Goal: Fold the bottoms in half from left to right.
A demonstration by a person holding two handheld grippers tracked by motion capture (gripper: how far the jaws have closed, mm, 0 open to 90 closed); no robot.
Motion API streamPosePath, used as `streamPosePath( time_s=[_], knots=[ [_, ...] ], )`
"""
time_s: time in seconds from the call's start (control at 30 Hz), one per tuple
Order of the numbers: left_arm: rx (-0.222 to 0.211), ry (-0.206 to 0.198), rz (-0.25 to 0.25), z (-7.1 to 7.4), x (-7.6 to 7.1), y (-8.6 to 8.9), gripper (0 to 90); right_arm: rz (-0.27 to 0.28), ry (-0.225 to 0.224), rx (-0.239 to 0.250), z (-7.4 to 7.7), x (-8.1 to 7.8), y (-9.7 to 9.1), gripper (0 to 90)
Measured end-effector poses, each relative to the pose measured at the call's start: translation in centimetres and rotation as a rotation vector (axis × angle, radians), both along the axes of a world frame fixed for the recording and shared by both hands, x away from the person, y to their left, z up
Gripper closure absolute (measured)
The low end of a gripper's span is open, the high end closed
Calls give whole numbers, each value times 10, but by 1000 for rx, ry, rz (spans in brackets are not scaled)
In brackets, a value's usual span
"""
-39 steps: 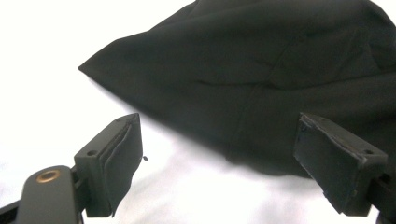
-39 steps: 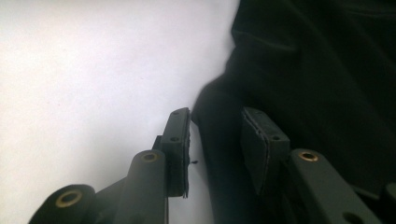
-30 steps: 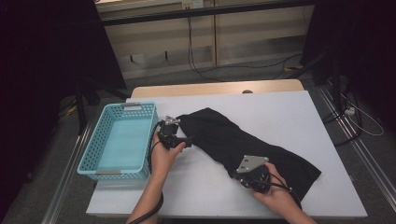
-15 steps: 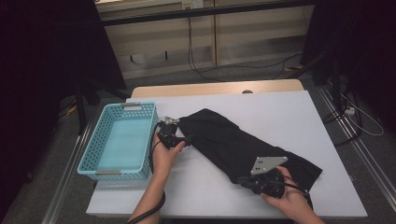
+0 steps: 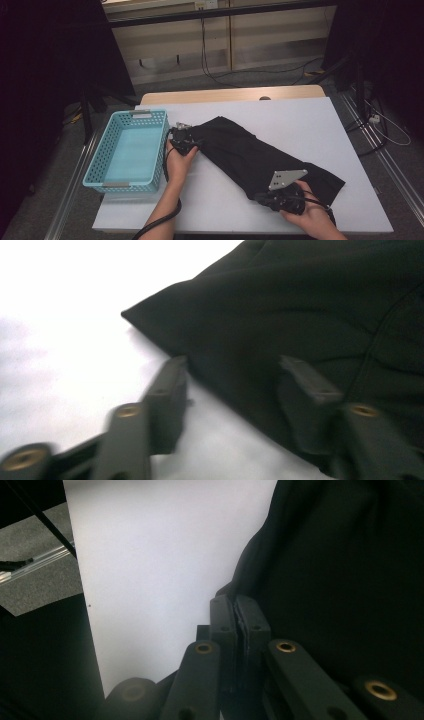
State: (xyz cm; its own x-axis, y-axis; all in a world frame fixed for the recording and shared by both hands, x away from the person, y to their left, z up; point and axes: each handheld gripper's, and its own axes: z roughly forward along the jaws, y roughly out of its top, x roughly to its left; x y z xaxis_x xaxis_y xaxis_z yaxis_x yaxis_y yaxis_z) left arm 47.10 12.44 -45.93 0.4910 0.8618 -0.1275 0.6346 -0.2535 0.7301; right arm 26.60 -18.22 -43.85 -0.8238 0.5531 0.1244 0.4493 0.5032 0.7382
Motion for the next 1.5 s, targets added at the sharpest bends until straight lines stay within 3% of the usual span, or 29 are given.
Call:
streamPosePath(
  time_s=[0.07,0.1,0.13,0.2,0.37,0.43,0.47,0.5,0.53,0.57,0.6,0.7,0.83,0.93,1.17,1.37,1.4,1.5],
  knots=[
    [-11,9,-6,0,1,2,679,3,-2,-1,0,0,2,874],
    [-64,42,-23,0,3,3,775,6,-1,-5,-1,0,3,874],
    [-48,42,-32,1,4,2,811,10,0,-7,-2,1,5,874],
    [-18,37,-38,7,6,3,836,19,2,-10,-3,2,8,874],
    [-16,29,5,21,13,14,848,22,5,0,-3,4,15,872],
    [-17,22,22,25,15,18,839,14,-9,15,-3,8,18,832],
    [17,2,25,25,16,17,813,8,-4,19,-3,8,18,789],
    [32,-5,36,24,16,16,726,0,-9,16,-2,9,18,755],
    [26,-1,35,23,16,16,625,-9,-21,12,-1,9,15,714],
    [26,-1,35,23,16,16,611,-9,-21,12,-1,9,15,714],
    [14,12,18,21,14,15,554,-47,-39,24,4,10,6,656],
    [10,16,-1,20,9,13,385,-125,-46,59,11,15,-15,617],
    [28,4,-23,20,2,11,272,-219,-58,48,13,22,-42,605],
    [53,-10,-61,21,-6,7,241,-286,-70,-2,8,28,-59,606],
    [77,0,-98,21,-11,5,194,-429,-82,-36,7,38,-91,652],
    [93,-2,-130,21,-13,4,180,-473,-89,-77,4,44,-102,655],
    [96,-12,-133,21,-14,3,178,-487,-82,-101,2,46,-105,676],
    [103,-16,-141,21,-15,1,178,-487,-57,-100,-3,49,-109,701]
  ],
)
